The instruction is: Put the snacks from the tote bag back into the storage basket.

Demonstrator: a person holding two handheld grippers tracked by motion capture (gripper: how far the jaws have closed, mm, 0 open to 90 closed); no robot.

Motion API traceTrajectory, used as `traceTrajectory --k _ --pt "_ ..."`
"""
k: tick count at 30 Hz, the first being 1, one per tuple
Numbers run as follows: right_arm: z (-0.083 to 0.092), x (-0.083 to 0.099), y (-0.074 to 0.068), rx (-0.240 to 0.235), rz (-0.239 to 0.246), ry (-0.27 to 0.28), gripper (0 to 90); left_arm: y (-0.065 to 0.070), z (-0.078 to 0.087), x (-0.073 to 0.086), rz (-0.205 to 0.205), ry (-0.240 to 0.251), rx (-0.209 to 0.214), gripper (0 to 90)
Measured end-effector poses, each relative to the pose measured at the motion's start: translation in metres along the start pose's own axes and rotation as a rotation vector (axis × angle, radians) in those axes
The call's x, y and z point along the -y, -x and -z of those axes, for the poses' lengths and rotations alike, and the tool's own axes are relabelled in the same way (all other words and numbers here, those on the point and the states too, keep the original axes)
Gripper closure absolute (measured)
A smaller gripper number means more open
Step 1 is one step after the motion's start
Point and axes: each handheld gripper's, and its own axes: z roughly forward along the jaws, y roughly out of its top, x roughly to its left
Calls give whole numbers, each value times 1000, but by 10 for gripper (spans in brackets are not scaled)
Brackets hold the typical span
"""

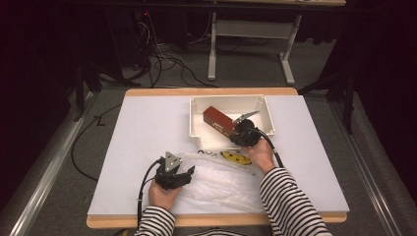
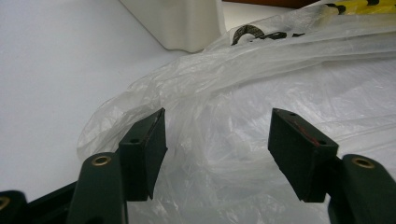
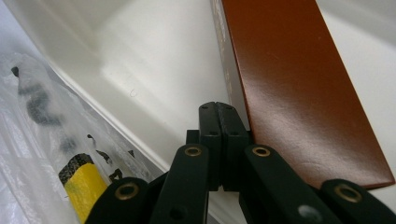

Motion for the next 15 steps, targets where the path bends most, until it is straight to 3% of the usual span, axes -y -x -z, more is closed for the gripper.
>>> traceTrajectory --k 15 --pt "-2 1 15 18 -47 -8 900 0 0 0 -4 1 -1 377"
